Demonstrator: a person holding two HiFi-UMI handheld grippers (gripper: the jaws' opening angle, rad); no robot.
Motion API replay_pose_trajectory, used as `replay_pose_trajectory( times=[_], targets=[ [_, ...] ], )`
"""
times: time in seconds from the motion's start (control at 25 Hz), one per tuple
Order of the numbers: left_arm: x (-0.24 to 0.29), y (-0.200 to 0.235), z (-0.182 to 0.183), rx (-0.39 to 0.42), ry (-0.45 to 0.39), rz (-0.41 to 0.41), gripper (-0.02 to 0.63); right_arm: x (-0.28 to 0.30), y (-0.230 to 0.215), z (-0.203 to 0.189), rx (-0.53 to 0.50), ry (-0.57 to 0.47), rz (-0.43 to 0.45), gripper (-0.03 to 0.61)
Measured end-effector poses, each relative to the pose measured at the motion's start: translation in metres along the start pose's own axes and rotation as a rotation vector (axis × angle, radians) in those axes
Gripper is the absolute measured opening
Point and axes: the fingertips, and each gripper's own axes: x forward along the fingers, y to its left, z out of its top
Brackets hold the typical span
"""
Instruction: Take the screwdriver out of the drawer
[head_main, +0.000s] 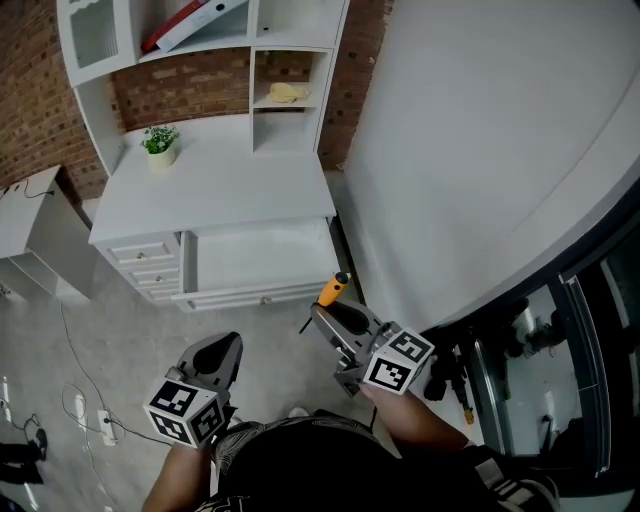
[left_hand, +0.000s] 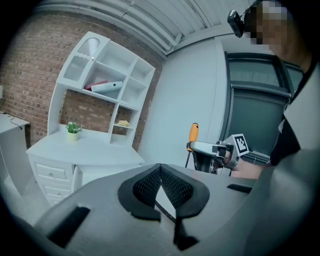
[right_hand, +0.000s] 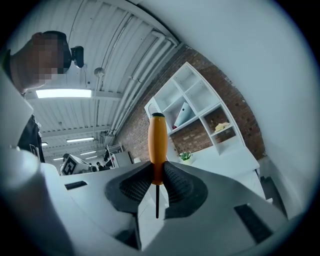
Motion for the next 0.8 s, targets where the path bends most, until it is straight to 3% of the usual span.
replay_pose_trajectory(
  times=[0.8],
  targets=[
    [-0.053, 0.036, 0.000, -0.009, 0.034, -0.113, 0.015, 0.031, 0.066, -0.013, -0.007, -0.047, -0.088, 0.067]
  ],
)
